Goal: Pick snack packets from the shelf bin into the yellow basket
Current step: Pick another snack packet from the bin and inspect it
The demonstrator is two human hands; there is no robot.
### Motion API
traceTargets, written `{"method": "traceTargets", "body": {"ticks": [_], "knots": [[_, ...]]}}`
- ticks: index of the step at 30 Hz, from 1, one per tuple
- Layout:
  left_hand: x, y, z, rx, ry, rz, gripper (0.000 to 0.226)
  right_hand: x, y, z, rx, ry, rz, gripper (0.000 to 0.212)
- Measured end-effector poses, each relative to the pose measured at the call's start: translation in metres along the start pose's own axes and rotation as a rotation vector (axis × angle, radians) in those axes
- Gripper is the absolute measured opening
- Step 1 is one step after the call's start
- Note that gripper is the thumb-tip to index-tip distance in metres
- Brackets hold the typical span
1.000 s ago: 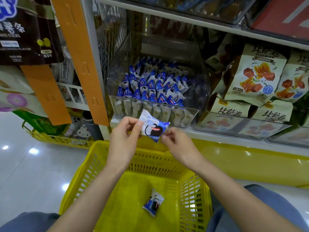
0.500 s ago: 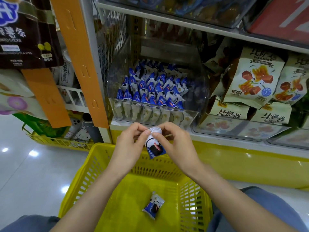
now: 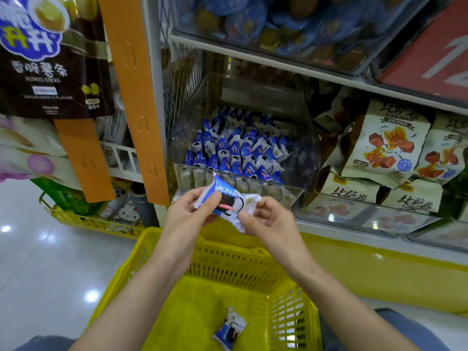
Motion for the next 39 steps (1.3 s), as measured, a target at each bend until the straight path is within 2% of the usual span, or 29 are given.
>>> {"method": "traceTargets", "body": {"ticks": [5,10,13,16,19,22,24,26,29,34,39], "knots": [[0.007,0.001,0.007,-0.027,-0.232,-0.090,0.052,0.017,0.010,-0.004,-0.036,0.036,-0.023,0.010],[-0.007,0.014,0.023,0.018,-0.205,-0.087,0.046,0.026,0.028,-0.028,-0.163,-0.168,-0.105,0.014],[-0.021,0.024,0.032,0.056,-0.191,-0.040,0.049,0.012,0.059,-0.061,-0.307,-0.284,-0.001,0.014],[-0.028,0.031,0.036,0.085,-0.143,-0.011,0.048,0.002,0.111,-0.083,-0.370,-0.454,0.122,0.011],[-0.030,0.035,0.039,0.099,-0.117,-0.002,0.041,0.002,0.165,-0.077,-0.299,-0.650,0.151,0.026],[-0.035,0.039,0.044,0.115,-0.100,0.009,0.044,0.003,0.201,-0.065,-0.230,-0.874,0.118,0.029],[-0.040,0.041,0.048,0.126,-0.098,0.029,0.046,0.003,0.218,-0.054,-0.119,-1.022,0.091,0.034],[-0.045,0.042,0.050,0.131,-0.109,0.044,0.043,0.004,0.229,-0.044,-0.003,-1.111,0.052,0.038],[-0.049,0.045,0.050,0.135,-0.120,0.043,0.044,0.008,0.240,-0.037,0.070,-1.240,0.007,0.040],[-0.046,0.044,0.053,0.151,-0.116,0.004,0.041,0.008,0.242,-0.037,0.109,-1.137,0.036,0.027],[-0.046,0.042,0.052,0.126,-0.113,0.032,0.029,0.004,0.219,-0.070,-0.153,-0.846,0.213,0.024]]}}
Point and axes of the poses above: each hand's wrist, its own y-axis towards the middle knuckle, its own x-axis out of the palm, z = x × y, the point moved 8 cm from there along y, towards the middle knuckle, and after that the axes turned 5 degrees about y, right-handed, at the moved point
